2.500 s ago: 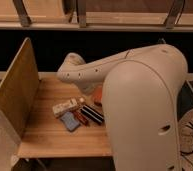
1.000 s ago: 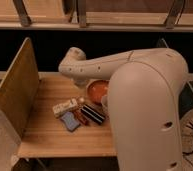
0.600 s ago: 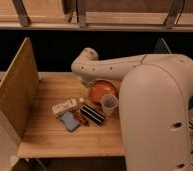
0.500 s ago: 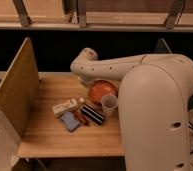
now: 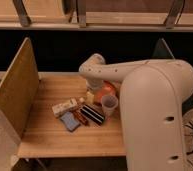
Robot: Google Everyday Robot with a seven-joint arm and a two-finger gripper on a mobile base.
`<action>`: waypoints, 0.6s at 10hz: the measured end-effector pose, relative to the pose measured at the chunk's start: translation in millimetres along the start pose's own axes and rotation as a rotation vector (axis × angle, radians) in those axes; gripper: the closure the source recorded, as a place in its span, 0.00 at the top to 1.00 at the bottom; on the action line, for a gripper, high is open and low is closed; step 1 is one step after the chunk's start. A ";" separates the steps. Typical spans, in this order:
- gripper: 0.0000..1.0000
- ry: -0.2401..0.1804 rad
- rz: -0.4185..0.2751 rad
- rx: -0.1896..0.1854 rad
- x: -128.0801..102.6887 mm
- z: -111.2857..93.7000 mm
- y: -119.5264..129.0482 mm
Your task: Pick up the ceramic bowl
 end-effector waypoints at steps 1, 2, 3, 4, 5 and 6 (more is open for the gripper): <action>0.70 0.025 0.025 -0.020 6.8 9.7 -1.9; 0.70 0.038 0.041 -0.035 8.7 18.3 -3.1; 0.70 0.051 0.056 -0.058 11.2 27.9 -2.6; 0.70 0.062 0.064 -0.076 12.5 37.0 -2.4; 0.70 0.072 0.068 -0.095 12.4 46.6 -2.8; 0.70 0.072 0.072 -0.111 9.5 53.1 -2.5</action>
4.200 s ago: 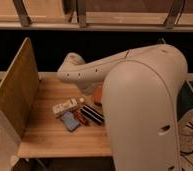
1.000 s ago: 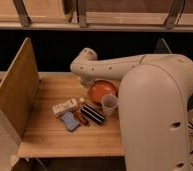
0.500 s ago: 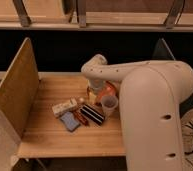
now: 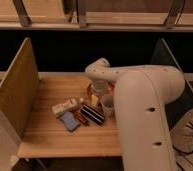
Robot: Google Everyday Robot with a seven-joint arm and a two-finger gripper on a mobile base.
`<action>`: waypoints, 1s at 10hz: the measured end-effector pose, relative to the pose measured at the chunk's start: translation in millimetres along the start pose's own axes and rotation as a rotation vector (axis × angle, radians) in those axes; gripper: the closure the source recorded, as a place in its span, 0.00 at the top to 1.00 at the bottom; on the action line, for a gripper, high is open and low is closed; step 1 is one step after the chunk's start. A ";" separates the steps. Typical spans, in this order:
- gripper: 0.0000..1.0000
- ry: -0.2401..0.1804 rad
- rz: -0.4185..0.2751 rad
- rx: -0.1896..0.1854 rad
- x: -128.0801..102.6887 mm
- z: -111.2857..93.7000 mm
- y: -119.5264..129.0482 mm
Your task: Pick up the ceramic bowl
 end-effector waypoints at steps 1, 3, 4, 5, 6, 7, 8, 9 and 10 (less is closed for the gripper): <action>0.70 -0.003 0.004 -0.012 -3.0 5.6 -1.7; 0.70 -0.015 0.007 -0.037 -10.6 15.3 -3.6; 0.70 -0.019 0.007 -0.047 -13.1 19.0 -3.7; 0.65 -0.023 0.002 -0.053 -14.2 21.6 -4.9; 0.54 -0.030 -0.002 -0.057 -15.5 23.1 -6.4; 0.44 -0.038 -0.004 -0.057 -16.8 22.7 -7.9; 0.36 -0.041 -0.002 -0.060 -16.5 22.5 -8.2; 0.24 -0.049 0.002 -0.058 -16.2 21.9 -11.1; 0.15 -0.054 0.003 -0.051 -16.4 19.4 -13.9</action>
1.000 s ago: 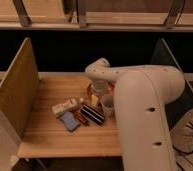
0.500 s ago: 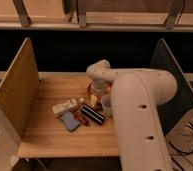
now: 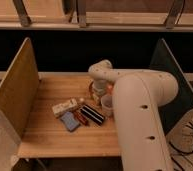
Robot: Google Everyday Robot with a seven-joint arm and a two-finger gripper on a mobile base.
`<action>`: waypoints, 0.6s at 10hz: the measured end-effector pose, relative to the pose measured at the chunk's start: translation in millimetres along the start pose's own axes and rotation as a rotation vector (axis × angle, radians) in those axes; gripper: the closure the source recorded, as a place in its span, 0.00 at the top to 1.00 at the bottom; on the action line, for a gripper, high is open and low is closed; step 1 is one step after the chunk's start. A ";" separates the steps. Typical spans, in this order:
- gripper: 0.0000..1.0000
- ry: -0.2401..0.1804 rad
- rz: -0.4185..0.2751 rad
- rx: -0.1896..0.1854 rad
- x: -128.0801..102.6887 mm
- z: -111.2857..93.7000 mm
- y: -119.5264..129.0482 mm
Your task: Pick up the ceramic bowl
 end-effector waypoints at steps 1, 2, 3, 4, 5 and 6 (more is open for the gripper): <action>0.06 -0.010 -0.003 0.014 -2.7 -5.3 -3.1; 0.01 -0.016 -0.015 0.030 -6.6 -13.3 -4.3; 0.00 -0.030 -0.043 0.055 -17.4 -24.5 -2.5; 0.00 -0.045 -0.071 0.070 -27.9 -35.9 2.8; 0.00 -0.064 -0.101 0.087 -39.6 -47.4 8.2; 0.00 -0.084 -0.131 0.099 -51.2 -58.8 16.0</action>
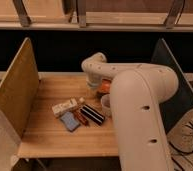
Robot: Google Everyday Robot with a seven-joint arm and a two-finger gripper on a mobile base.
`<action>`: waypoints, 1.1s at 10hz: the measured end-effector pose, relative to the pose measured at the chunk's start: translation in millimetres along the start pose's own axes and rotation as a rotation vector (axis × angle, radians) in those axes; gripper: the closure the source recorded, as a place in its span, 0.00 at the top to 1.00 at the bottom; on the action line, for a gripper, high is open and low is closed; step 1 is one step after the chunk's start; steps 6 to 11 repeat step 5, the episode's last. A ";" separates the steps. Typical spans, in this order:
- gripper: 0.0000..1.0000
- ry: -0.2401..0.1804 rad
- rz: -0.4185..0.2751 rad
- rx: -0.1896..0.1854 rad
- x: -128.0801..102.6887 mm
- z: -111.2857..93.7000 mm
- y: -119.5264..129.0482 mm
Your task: Pick up the ceramic bowl
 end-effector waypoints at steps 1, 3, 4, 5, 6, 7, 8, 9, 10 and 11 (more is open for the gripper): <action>0.00 -0.016 -0.023 0.010 -9.5 -10.1 4.1; 0.00 -0.045 -0.067 0.023 -25.9 -29.6 14.5; 0.00 -0.053 -0.087 0.021 -31.3 -37.4 22.0; 0.00 -0.047 -0.109 0.004 -32.9 -43.5 33.0; 0.00 -0.047 -0.109 0.004 -32.9 -43.5 33.0; 0.00 -0.047 -0.109 0.004 -32.9 -43.5 33.0; 0.00 -0.047 -0.109 0.004 -32.9 -43.5 33.0; 0.00 -0.047 -0.109 0.004 -32.9 -43.5 33.0; 0.00 -0.047 -0.109 0.004 -32.9 -43.5 33.0; 0.00 -0.047 -0.109 0.004 -32.9 -43.5 33.0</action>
